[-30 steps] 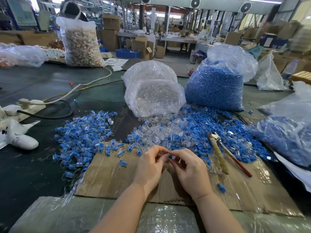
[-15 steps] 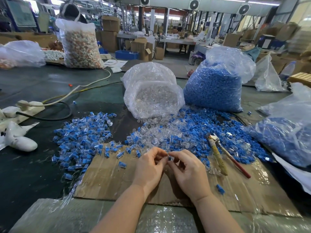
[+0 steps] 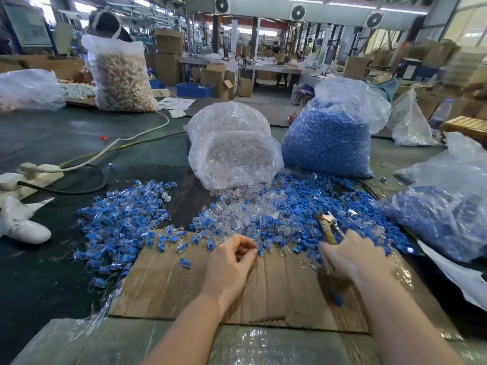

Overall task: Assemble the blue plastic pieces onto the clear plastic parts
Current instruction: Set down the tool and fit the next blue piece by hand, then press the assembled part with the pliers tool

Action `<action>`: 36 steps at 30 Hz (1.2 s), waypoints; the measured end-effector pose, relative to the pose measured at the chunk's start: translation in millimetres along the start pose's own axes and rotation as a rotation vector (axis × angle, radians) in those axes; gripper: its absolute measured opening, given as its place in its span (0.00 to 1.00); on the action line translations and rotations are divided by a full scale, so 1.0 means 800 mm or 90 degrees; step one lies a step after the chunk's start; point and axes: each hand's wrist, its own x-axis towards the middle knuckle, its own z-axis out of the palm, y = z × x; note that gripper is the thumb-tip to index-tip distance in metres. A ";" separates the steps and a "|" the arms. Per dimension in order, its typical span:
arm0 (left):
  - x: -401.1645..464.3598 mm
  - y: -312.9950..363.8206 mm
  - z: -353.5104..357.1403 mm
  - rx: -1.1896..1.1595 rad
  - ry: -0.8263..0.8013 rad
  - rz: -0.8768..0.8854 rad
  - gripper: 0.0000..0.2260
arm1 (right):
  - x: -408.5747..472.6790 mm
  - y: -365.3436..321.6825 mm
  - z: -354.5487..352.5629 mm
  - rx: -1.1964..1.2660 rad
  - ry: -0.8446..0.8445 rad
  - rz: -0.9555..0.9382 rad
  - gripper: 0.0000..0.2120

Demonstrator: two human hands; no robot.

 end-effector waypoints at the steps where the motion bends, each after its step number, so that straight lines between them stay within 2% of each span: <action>1: 0.000 0.000 0.000 0.003 -0.002 0.001 0.07 | 0.004 0.002 0.000 -0.005 -0.031 -0.002 0.27; 4: -0.001 0.000 -0.001 0.014 -0.005 0.002 0.07 | 0.011 0.002 0.002 -0.006 -0.041 -0.005 0.20; 9: 0.000 0.003 -0.002 0.005 -0.006 -0.016 0.07 | 0.008 0.001 -0.002 0.084 0.045 -0.004 0.06; 13: 0.007 0.009 -0.004 -0.036 -0.007 -0.063 0.05 | -0.007 -0.004 -0.005 0.156 0.082 -0.100 0.10; 15: 0.012 0.016 -0.007 -0.136 -0.004 -0.135 0.03 | -0.025 -0.014 -0.013 0.246 0.039 -0.156 0.11; 17: 0.019 0.023 -0.013 -0.234 0.006 -0.204 0.02 | -0.050 -0.027 -0.025 0.355 -0.059 -0.186 0.13; 19: 0.028 0.026 -0.018 -0.268 0.021 -0.234 0.02 | -0.067 -0.036 -0.030 0.409 -0.155 -0.217 0.16; 23: 0.040 0.031 -0.023 -0.333 0.054 -0.269 0.02 | -0.090 -0.049 -0.024 0.469 -0.295 -0.231 0.05; 26: 0.044 0.030 -0.027 -0.334 0.085 -0.285 0.02 | -0.095 -0.055 -0.017 0.540 -0.382 -0.220 0.06; 30: 0.047 0.026 -0.032 -0.295 0.115 -0.286 0.03 | -0.097 -0.058 -0.016 0.547 -0.433 -0.227 0.08; 36: 0.050 0.028 -0.033 -0.251 0.144 -0.266 0.02 | -0.098 -0.062 -0.018 0.520 -0.443 -0.247 0.10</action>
